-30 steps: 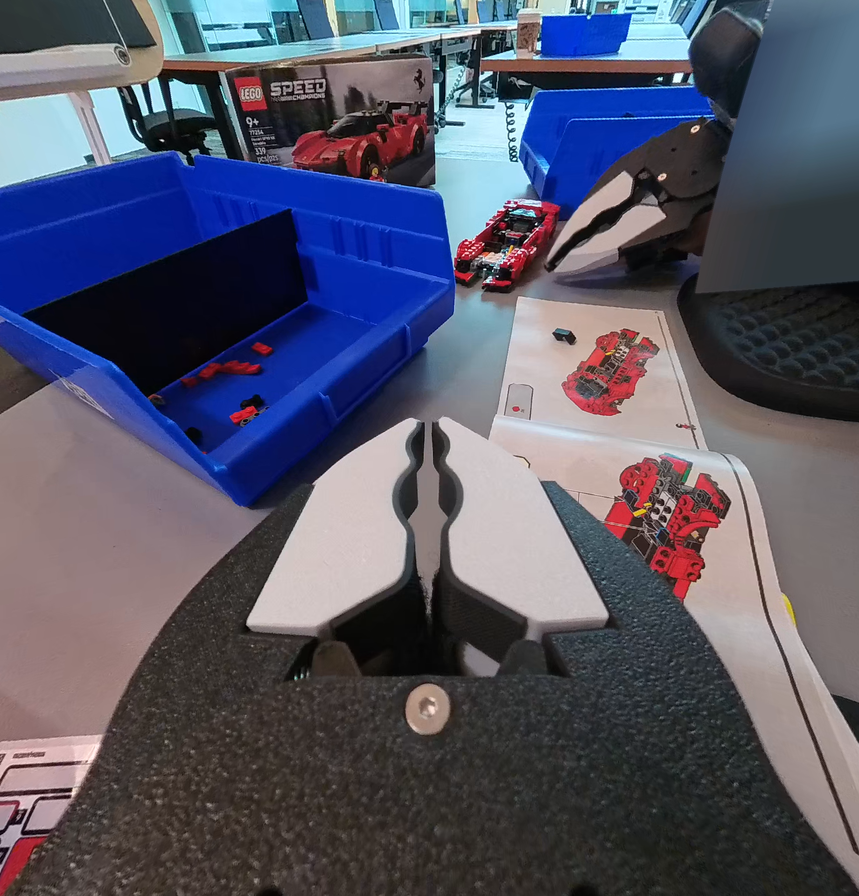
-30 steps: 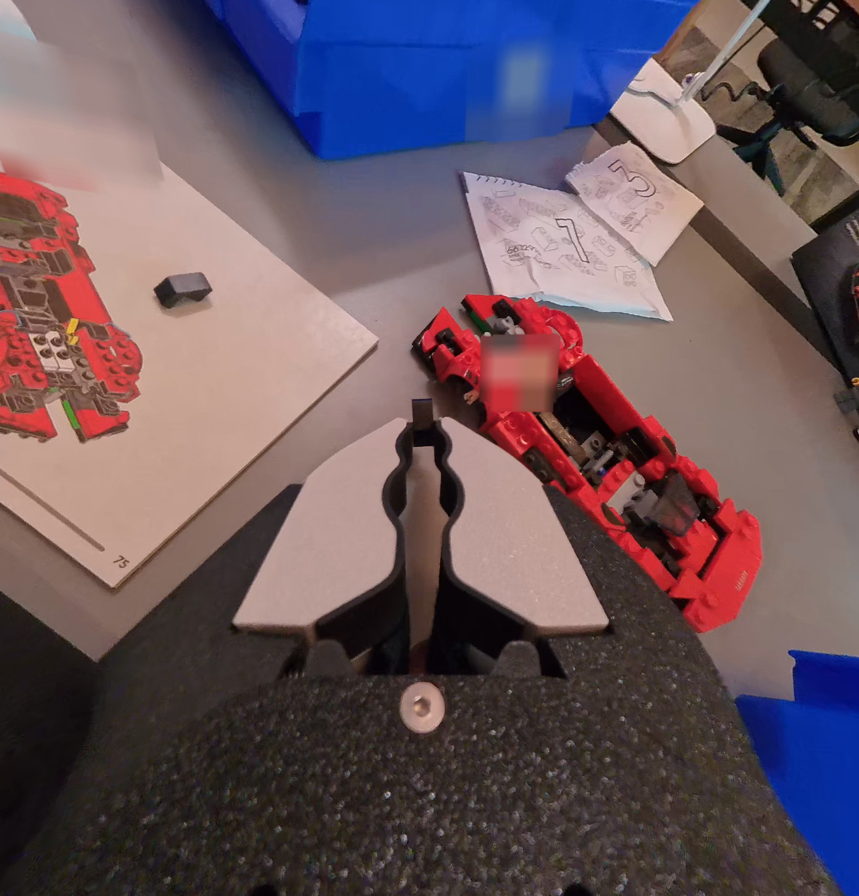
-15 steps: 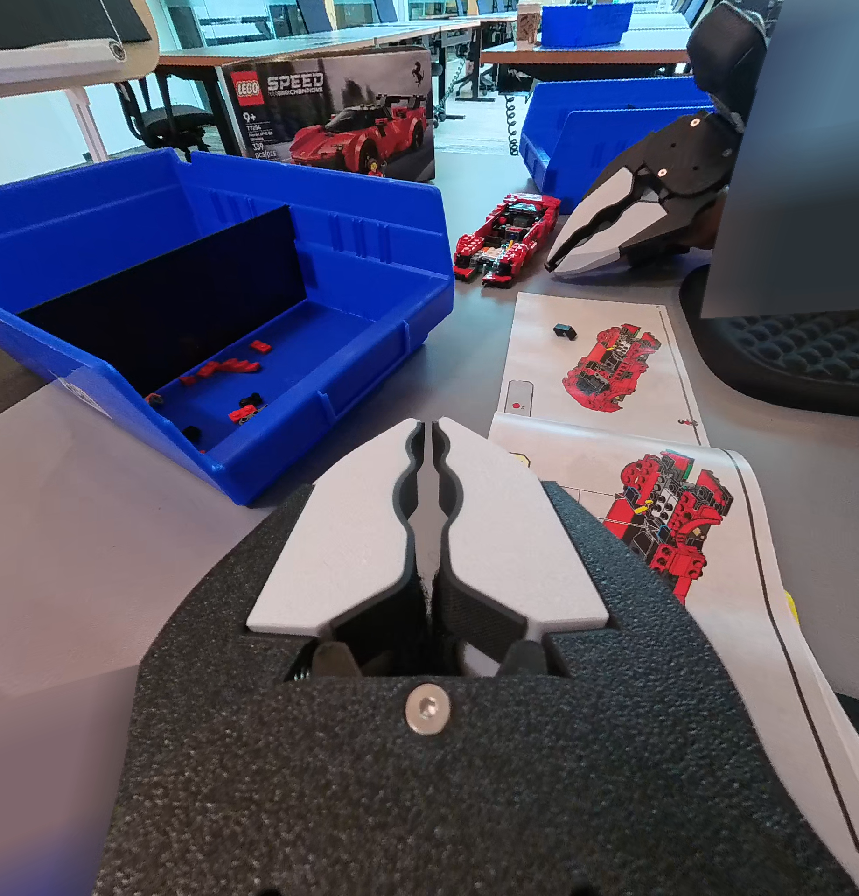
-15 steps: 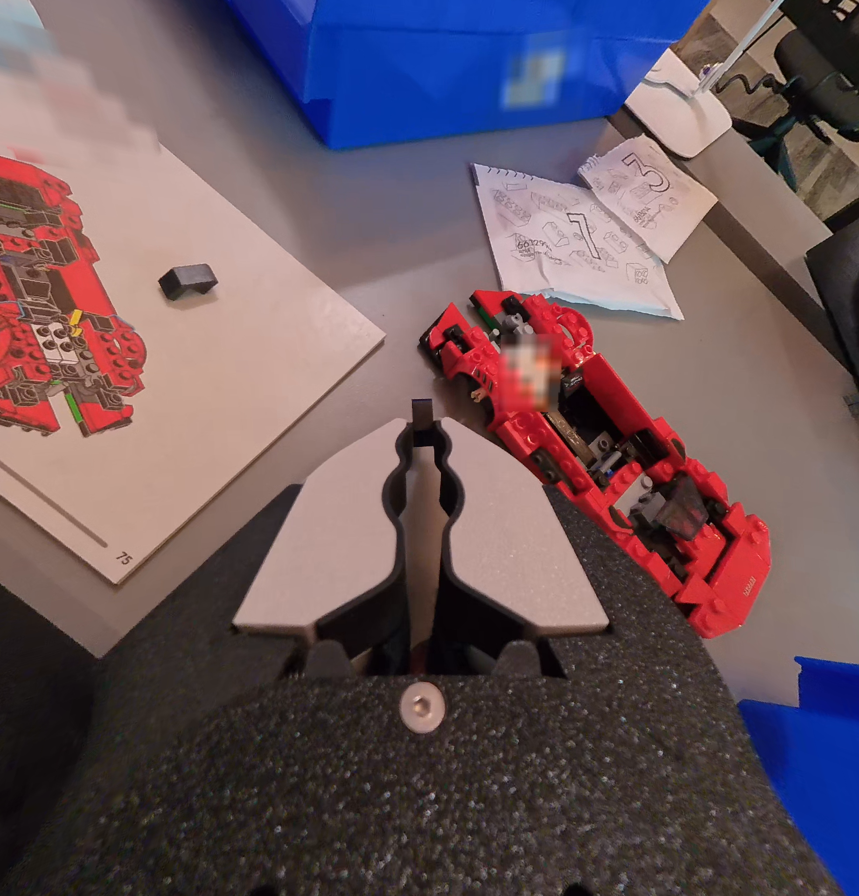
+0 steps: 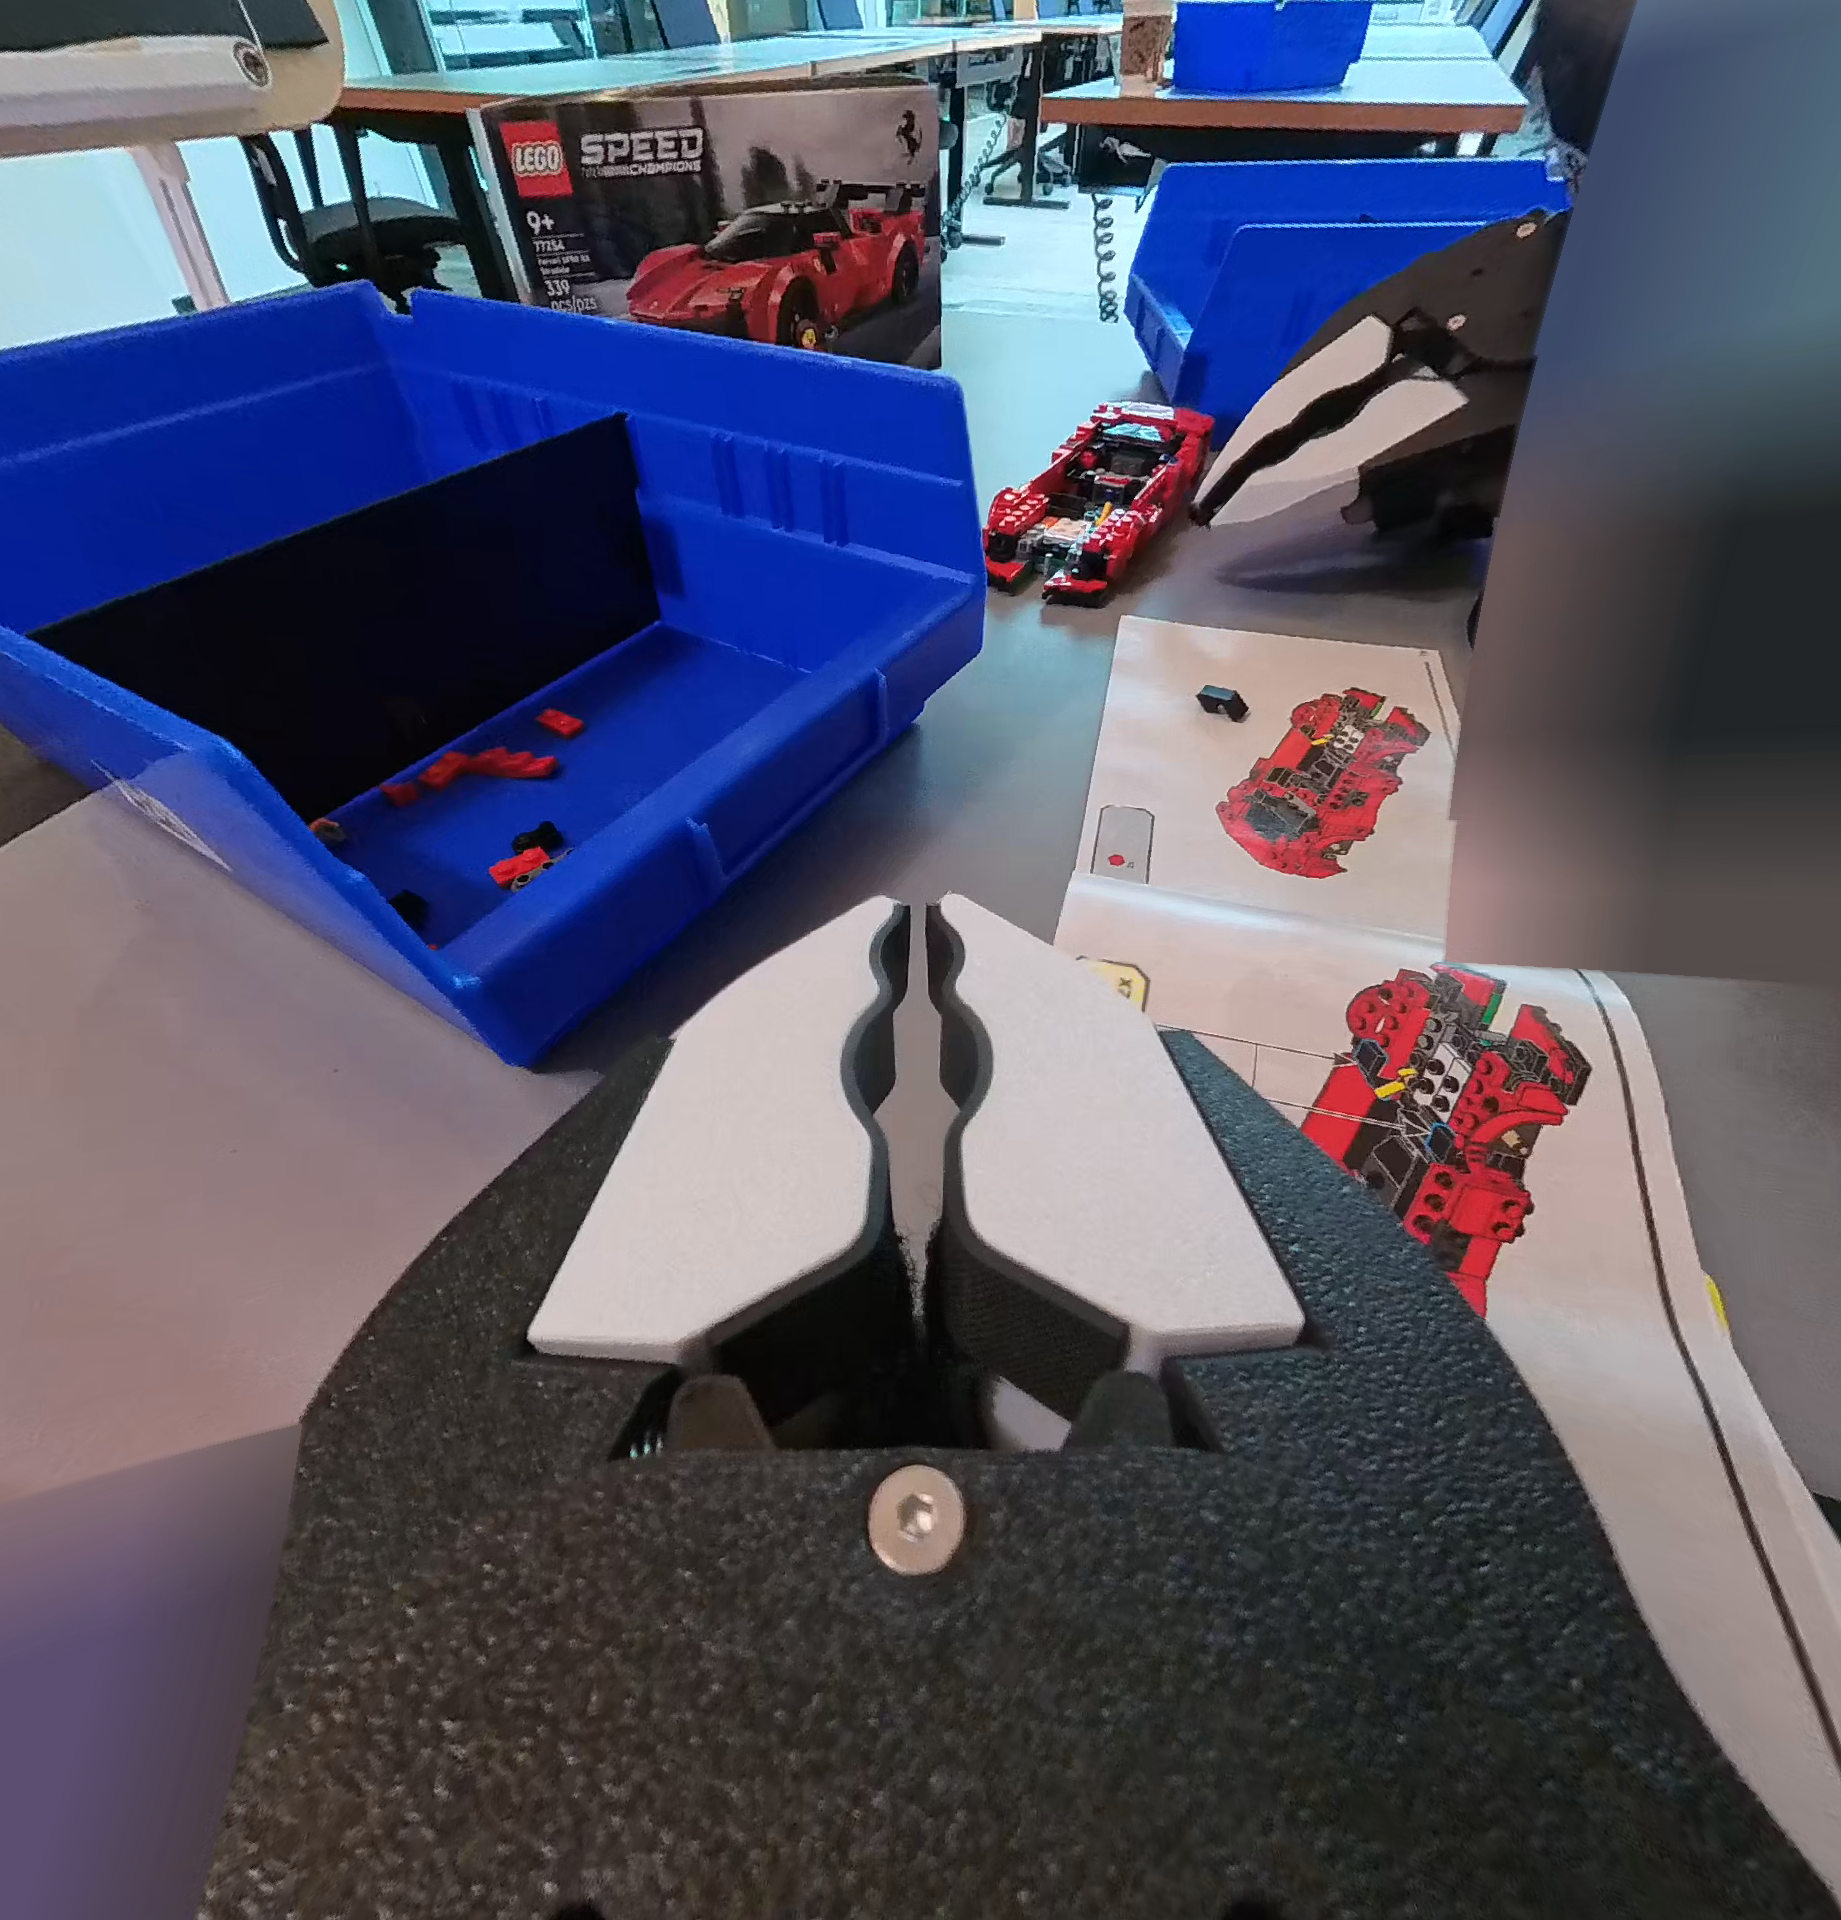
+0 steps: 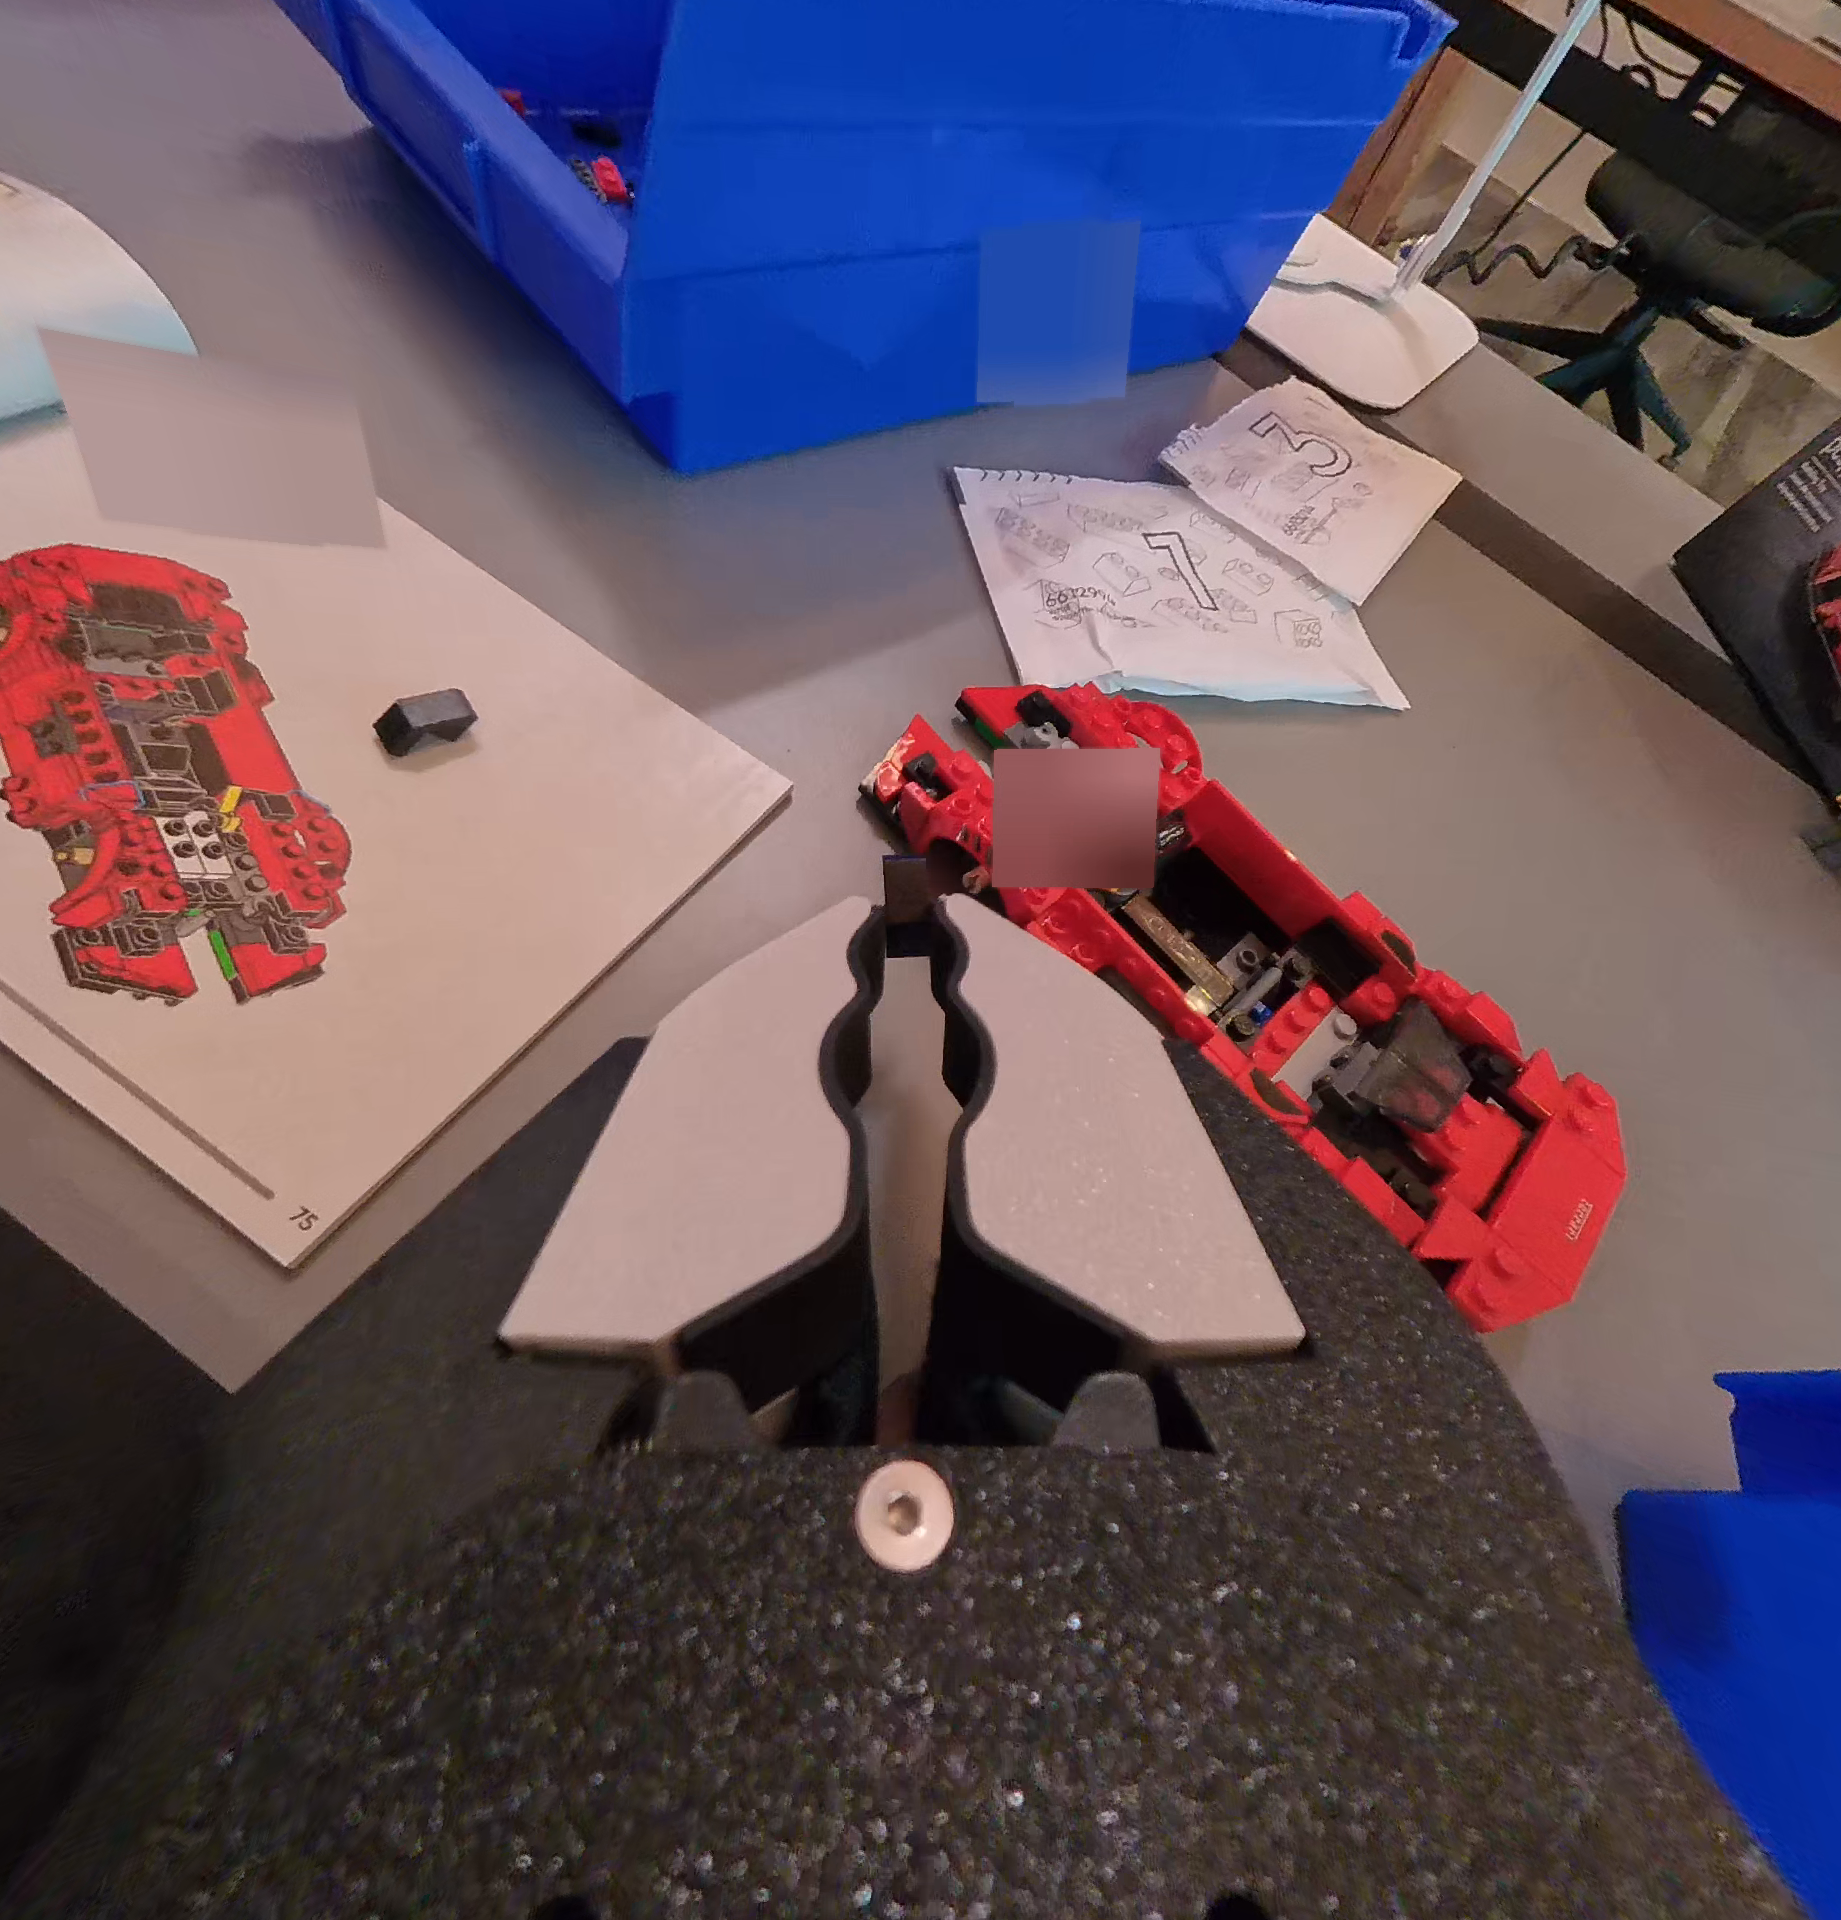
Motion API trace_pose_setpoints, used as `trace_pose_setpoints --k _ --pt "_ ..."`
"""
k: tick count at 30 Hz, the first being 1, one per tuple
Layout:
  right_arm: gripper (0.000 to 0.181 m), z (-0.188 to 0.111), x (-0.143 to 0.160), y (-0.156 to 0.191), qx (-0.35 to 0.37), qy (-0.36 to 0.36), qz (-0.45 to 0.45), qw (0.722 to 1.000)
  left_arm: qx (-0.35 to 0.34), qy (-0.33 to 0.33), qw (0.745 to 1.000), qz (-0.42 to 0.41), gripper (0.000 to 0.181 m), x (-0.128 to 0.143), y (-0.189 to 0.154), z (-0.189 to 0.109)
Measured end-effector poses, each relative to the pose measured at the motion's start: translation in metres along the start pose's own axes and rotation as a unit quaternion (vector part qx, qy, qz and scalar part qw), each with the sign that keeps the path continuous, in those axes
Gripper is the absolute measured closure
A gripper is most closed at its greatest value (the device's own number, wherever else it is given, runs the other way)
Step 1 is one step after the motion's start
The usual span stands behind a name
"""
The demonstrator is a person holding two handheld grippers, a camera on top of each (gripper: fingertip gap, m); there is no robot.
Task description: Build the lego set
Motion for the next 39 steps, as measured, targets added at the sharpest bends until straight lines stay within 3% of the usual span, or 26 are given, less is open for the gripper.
trace_pose_setpoints --k 14,39 --pt "0.173 -0.0062 -0.0021 -0.0074 -0.007 -0.034 0.044 0.998 0.0 -0.007 1.0 0.003 0.179 -0.0015 -0.0009 -0.0004" --pt "0.173 -0.0029 -0.001 -0.0075 -0.005 -0.017 0.042 0.999 0.004 -0.012 1.0 0.01 0.179 -0.0049 -0.003 -0.0027"
Point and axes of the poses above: each gripper's, where its closed fingertips meet, z out along the fingers, x out of its underside, y = z × x across the jaws, the point moved 5 cm from there along -z, back along the fingers, and after that the axes turned 6 degrees about -x, right-handed, at the moved point
